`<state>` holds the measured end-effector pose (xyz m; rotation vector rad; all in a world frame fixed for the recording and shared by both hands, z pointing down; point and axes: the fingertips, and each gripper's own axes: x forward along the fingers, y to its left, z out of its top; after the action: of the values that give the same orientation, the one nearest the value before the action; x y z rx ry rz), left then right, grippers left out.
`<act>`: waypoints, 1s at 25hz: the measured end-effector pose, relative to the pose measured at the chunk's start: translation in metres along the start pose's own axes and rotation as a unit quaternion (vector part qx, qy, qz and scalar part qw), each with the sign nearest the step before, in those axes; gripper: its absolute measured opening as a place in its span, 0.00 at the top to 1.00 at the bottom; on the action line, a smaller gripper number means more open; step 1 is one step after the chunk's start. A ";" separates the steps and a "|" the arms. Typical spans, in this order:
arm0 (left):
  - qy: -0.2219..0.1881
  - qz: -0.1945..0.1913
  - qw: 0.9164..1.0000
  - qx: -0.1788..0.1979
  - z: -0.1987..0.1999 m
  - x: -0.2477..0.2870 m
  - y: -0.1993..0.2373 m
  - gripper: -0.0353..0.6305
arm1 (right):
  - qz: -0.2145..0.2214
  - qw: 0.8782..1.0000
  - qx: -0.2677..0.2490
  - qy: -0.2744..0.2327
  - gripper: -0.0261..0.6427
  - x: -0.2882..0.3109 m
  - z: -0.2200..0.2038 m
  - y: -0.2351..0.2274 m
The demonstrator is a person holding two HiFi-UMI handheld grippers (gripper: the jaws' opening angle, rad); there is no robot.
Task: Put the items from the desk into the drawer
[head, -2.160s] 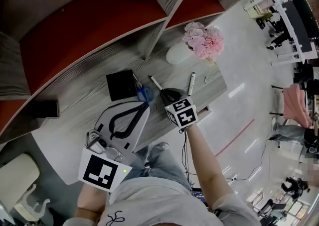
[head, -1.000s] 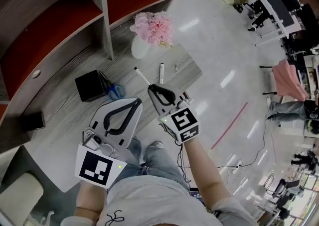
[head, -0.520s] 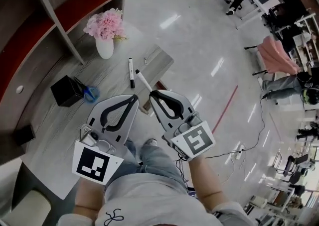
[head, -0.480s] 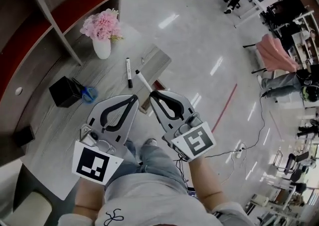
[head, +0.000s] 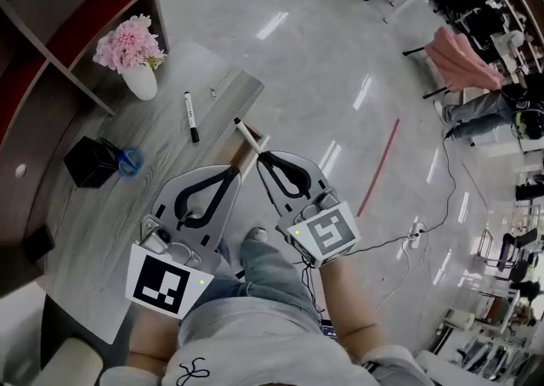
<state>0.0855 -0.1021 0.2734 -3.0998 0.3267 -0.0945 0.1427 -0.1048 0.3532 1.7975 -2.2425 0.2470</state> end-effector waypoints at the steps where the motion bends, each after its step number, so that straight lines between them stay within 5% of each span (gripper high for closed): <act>1: 0.003 -0.002 1.000 0.001 -0.001 0.002 -0.003 0.93 | -0.005 1.000 0.007 0.007 0.88 0.000 -0.009 -0.005; 25: 0.021 -0.071 0.997 0.003 -0.054 0.026 0.001 0.93 | -0.067 0.973 0.121 0.182 0.88 0.076 -0.224 -0.027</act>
<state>0.1075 -0.1094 0.3284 -3.1157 0.1070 -0.1635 0.1743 -0.1166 0.5885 1.8305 -1.8927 0.7846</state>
